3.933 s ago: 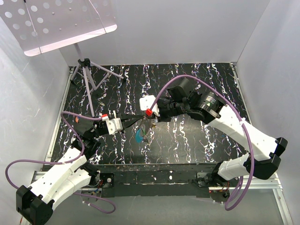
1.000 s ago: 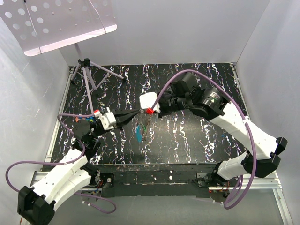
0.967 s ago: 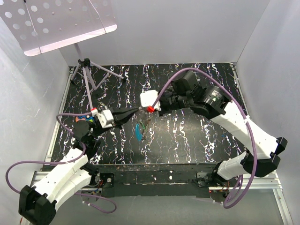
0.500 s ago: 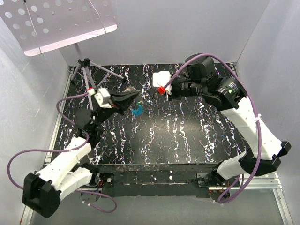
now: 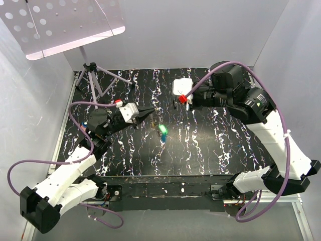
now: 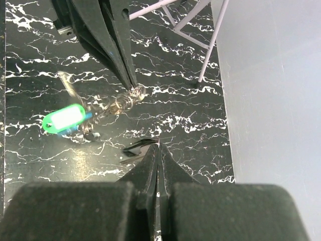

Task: Put the keys on the keyring
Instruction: Adjust the keyring, then insert the key onto the keyring.

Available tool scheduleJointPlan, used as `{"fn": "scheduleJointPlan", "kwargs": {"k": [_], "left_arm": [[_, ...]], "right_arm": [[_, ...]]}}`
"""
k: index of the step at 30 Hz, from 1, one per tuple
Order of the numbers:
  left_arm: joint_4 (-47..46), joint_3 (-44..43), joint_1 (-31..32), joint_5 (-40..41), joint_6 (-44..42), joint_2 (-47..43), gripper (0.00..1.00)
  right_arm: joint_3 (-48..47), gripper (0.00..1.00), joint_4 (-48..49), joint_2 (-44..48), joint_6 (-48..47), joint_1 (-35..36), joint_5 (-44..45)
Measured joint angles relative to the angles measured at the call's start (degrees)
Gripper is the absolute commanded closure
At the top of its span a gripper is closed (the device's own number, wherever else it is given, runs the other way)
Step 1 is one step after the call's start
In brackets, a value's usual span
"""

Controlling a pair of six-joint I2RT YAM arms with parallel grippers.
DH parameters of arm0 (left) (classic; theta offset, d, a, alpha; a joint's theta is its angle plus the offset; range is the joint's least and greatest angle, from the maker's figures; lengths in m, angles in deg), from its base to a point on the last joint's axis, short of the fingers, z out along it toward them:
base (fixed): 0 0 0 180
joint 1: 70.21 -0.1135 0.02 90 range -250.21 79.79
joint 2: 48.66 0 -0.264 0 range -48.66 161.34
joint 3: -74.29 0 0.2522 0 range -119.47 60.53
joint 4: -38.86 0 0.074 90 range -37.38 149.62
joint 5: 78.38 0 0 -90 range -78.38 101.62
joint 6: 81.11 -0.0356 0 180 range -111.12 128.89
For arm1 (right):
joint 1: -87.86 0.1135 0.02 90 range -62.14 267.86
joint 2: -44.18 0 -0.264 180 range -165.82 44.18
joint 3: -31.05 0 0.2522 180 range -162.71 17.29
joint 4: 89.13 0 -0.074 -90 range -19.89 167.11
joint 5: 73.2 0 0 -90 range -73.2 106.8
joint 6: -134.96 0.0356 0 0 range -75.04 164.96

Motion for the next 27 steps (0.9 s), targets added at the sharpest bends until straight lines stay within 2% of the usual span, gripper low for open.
{"fn": "scheduleJointPlan", "kwargs": {"k": [3,6,7,10,11,14,15,19,20,22,24,25,27], "left_arm": [[3.98,-0.55,-1.11,1.27,-1.05,0.35,1.00],[6.78,-2.86,-5.79,-1.05,-0.09,4.33,1.00],[7.37,-2.43,-4.44,0.39,-2.25,4.57,1.00],[10.54,-0.28,5.40,1.99,-6.97,2.54,1.00],[10.10,0.22,5.03,1.22,-5.70,2.10,1.00],[5.60,0.57,-6.21,-0.57,0.90,2.36,1.00],[3.93,1.03,-7.10,0.17,0.26,2.40,1.00],[7.93,0.83,4.48,0.48,-4.90,1.64,1.00],[9.11,0.31,3.74,1.16,-4.02,2.10,1.00],[10.75,-1.36,-3.65,3.54,-0.70,4.52,1.00],[10.80,-1.51,-7.67,5.18,0.50,6.14,1.00],[10.75,-1.36,-6.91,4.87,-1.16,6.21,1.00],[11.19,-0.11,1.31,4.22,-5.27,4.24,1.00]], "right_arm": [[0.00,0.99,-0.31,0.57,0.04,-0.22,-0.04],[0.02,0.99,-0.31,0.68,0.20,-0.26,-0.07],[0.02,0.99,-0.31,0.66,0.24,-0.26,-0.07],[0.09,0.99,-0.33,0.66,0.66,-0.26,-0.24],[0.42,0.99,-0.20,0.72,0.83,-0.26,-0.46],[2.08,0.99,-0.31,0.81,1.38,-0.26,-1.14],[2.54,0.99,-0.31,0.68,1.64,-0.26,-1.20],[2.73,0.99,-0.31,0.13,2.21,-0.31,-1.14],[2.73,0.99,-0.28,0.15,2.32,-0.31,-1.14],[2.89,0.99,-0.20,0.26,2.56,-0.31,-1.18],[3.32,0.99,-0.13,0.35,2.82,-0.31,-1.18],[3.45,0.99,-0.15,0.35,2.91,-0.31,-1.18],[3.72,0.99,-0.13,0.35,3.21,-0.33,-1.18]]}}
